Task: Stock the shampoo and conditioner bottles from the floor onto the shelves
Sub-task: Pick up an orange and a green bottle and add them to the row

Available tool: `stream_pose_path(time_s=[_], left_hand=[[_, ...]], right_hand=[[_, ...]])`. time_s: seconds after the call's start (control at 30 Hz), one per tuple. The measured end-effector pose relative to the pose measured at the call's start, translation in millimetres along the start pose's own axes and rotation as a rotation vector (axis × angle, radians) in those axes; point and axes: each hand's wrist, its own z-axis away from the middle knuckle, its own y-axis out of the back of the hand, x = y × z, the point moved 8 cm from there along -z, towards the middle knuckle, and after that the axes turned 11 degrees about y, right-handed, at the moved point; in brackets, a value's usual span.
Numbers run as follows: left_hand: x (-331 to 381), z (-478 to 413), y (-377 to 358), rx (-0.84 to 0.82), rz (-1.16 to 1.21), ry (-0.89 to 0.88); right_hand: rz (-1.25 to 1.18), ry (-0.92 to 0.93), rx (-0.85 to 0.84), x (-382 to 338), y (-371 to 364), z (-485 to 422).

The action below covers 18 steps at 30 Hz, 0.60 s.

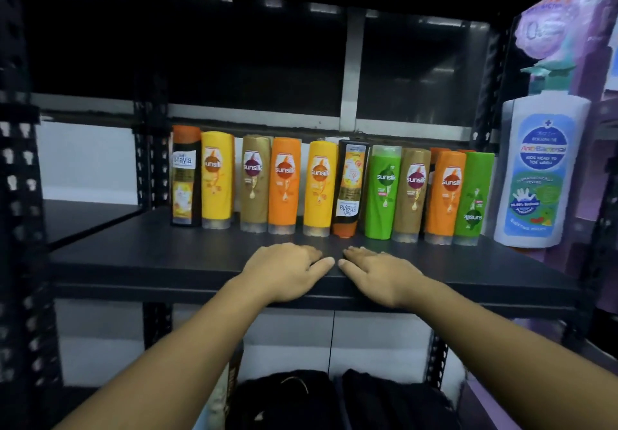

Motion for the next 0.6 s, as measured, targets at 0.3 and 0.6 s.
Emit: stream_pose_path(time_s=[0.3,0.6], left_hand=[[-1,-12,-16,-0.17,-0.049,0.092],[7,0,-6,-0.157,-0.084,0.168]], right_hand=[[0.053,-0.04,0.1,0,2,6],[0.058,0.013,0.137,-1,3,8]])
